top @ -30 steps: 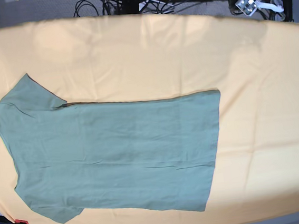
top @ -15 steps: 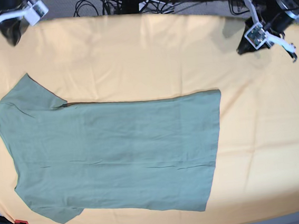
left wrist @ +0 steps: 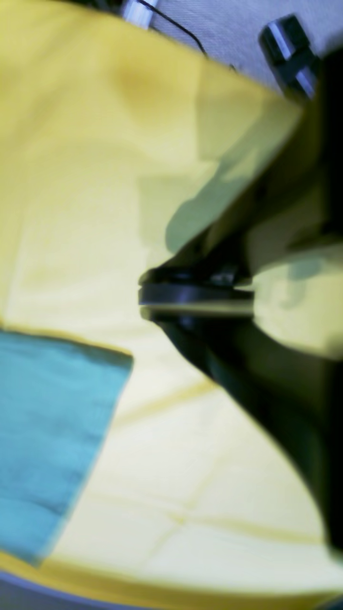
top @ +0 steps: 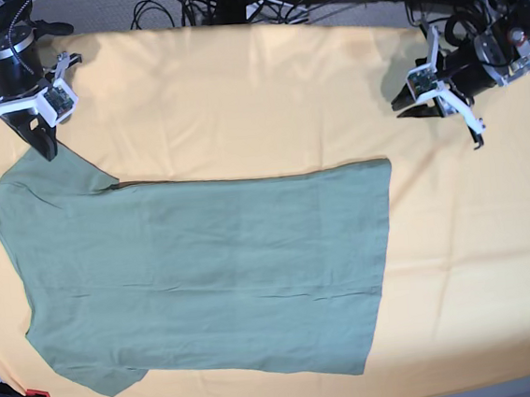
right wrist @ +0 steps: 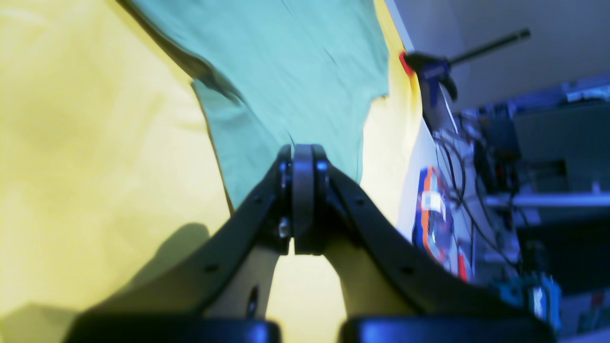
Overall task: Fold the T-shirt properly
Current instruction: 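Move both grippers down to the shirt's shoulder corners, then grasp the green shirt's shoulder corners with both grippers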
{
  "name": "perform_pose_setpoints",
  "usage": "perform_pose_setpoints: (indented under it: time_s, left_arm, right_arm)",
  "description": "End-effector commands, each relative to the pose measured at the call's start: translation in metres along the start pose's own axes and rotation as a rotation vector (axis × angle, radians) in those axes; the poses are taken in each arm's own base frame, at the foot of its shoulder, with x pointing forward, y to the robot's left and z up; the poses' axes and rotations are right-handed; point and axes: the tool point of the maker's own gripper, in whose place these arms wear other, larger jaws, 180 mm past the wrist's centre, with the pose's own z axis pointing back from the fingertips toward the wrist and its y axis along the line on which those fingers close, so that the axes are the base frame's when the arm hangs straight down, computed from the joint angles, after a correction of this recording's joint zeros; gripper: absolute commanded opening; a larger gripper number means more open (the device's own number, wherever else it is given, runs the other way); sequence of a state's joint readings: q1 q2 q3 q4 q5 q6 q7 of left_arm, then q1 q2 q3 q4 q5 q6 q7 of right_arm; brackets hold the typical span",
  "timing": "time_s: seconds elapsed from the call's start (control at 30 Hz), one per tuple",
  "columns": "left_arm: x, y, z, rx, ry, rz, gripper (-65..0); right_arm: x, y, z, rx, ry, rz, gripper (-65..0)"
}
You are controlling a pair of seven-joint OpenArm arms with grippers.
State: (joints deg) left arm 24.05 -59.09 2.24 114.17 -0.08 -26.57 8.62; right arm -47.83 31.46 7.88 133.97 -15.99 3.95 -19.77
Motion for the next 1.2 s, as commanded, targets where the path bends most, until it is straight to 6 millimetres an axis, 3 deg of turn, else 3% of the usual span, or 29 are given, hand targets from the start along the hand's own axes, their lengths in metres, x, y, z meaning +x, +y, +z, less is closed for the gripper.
perform_pose_setpoints:
  time_s: [0.0,0.07,0.1,0.2,0.3,0.37,0.8,0.87,0.93,1.03,1.17]
  left_arm:
    - [0.004,0.019,0.001,0.037,-0.019,-0.042,-47.2]
    - [0.001,0.028,-0.007,0.037,-0.018,-0.058,-37.2]
    - [0.001,0.032,-0.011,0.035,-0.017,-0.066,-35.1]
    - [-0.005,0.041,-0.022,0.03,0.002,-0.104,-34.9]
    - [-0.011,0.047,-0.032,0.016,0.024,-0.142,-34.9]
    - [-0.014,0.05,-0.039,0.002,0.032,-0.161,-34.9]
    - [-0.011,0.066,-0.095,-0.053,0.046,-0.224,-34.9]
    - [-0.011,0.065,-0.102,-0.065,0.048,-0.23,-35.1]
    - [-0.009,0.065,-0.108,-0.077,0.051,-0.239,-40.6]
    - [-0.005,0.07,-0.112,-0.066,0.049,-0.271,-64.8]
    - [-0.004,0.081,-0.111,-0.009,0.053,-0.268,-65.0]
  right_arm:
    - [0.009,-0.008,0.001,-0.026,-0.038,0.013,-65.0]
    - [0.007,-0.006,0.001,-0.02,-0.03,0.009,-65.0]
    - [0.006,-0.005,0.002,-0.016,-0.027,0.008,-65.0]
    - [0.006,0.003,0.004,0.008,-0.026,-0.005,-62.7]
    - [0.006,0.007,0.006,0.007,-0.019,-0.038,-47.6]
    - [0.006,0.008,0.006,0.002,-0.013,-0.056,-43.7]
    - [0.005,0.011,0.007,0.002,-0.006,-0.071,-43.4]
    - [0.001,0.015,0.006,0.021,0.002,-0.102,-37.8]
    - [-0.007,0.025,0.004,0.058,0.018,-0.108,-30.5]
    - [-0.016,0.03,-0.003,0.068,0.012,-0.101,-26.0]
    - [-0.03,0.038,-0.013,0.096,0.037,-0.096,-26.0]
